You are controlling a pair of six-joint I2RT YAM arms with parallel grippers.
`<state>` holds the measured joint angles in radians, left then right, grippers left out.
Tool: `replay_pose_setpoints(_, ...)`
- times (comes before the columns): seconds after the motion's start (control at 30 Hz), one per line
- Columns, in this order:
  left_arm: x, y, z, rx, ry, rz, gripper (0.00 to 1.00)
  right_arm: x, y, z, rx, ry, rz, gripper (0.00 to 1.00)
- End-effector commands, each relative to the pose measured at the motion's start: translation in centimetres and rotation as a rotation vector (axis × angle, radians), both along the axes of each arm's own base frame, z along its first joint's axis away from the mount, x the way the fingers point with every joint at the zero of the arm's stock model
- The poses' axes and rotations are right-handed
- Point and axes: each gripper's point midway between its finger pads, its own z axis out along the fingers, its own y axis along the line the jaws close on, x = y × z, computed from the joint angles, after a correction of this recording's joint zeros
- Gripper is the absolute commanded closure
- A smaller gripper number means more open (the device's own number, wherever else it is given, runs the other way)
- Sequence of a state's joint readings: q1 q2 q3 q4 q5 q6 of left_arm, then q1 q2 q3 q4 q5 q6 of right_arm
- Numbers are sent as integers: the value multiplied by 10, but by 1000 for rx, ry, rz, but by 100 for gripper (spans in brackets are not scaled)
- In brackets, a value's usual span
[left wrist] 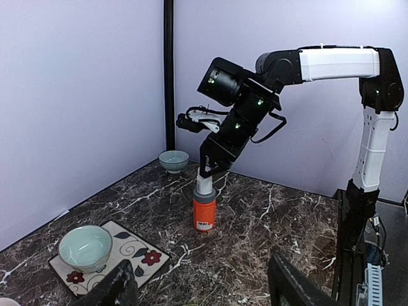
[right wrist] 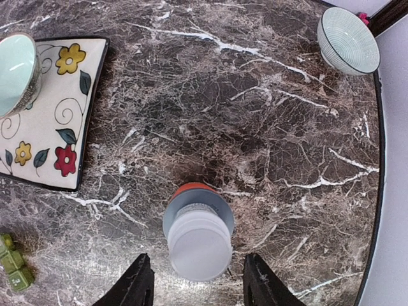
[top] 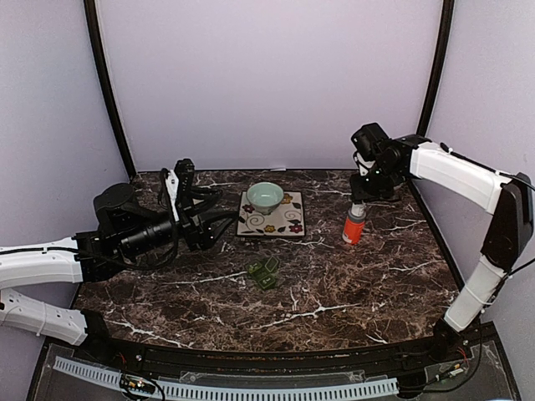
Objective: Sort the pills into containers
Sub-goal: Place the pill bottle on the pill bottle, then close the lid of the pill container on the pill container.
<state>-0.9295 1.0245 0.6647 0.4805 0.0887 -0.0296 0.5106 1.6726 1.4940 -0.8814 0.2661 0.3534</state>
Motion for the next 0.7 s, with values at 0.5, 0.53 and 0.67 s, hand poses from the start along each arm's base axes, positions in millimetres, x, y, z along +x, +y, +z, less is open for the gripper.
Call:
replay_pose_setpoints(0.5, 14, 16, -30, -8, 139, 130, 30, -44, 63, 103, 145, -280, 107, 48)
replay_pose_setpoints(0.53, 14, 18, -35, -2, 153, 145, 31, -48, 70, 101, 157, -282, 122, 48)
replay_pose_setpoints(0.67, 13, 23, -61, 36, 211, 194, 34, -60, 101, 83, 247, -261, 188, 49)
